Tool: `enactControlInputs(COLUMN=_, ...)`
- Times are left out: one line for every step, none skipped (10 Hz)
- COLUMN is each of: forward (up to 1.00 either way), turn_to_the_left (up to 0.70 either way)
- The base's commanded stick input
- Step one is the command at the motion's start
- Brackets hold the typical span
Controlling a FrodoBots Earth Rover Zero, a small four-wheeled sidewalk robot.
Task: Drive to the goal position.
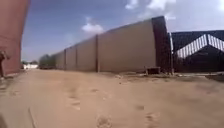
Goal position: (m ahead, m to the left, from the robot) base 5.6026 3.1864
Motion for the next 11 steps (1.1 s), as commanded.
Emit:
enactControlInputs(forward=1.0, turn_to_the_left=0.0)
enactControlInputs(forward=1.0, turn_to_the_left=0.0)
enactControlInputs(forward=1.0, turn_to_the_left=0.02)
enactControlInputs(forward=1.0, turn_to_the_left=0.11)
enactControlInputs(forward=1.0, turn_to_the_left=0.19)
enactControlInputs(forward=1.0, turn_to_the_left=0.27)
enactControlInputs(forward=1.0, turn_to_the_left=0.27)
enactControlInputs(forward=1.0, turn_to_the_left=0.27)
enactControlInputs(forward=1.0, turn_to_the_left=0.27)
enactControlInputs(forward=1.0, turn_to_the_left=0.27)
enactControlInputs(forward=1.0, turn_to_the_left=0.27)
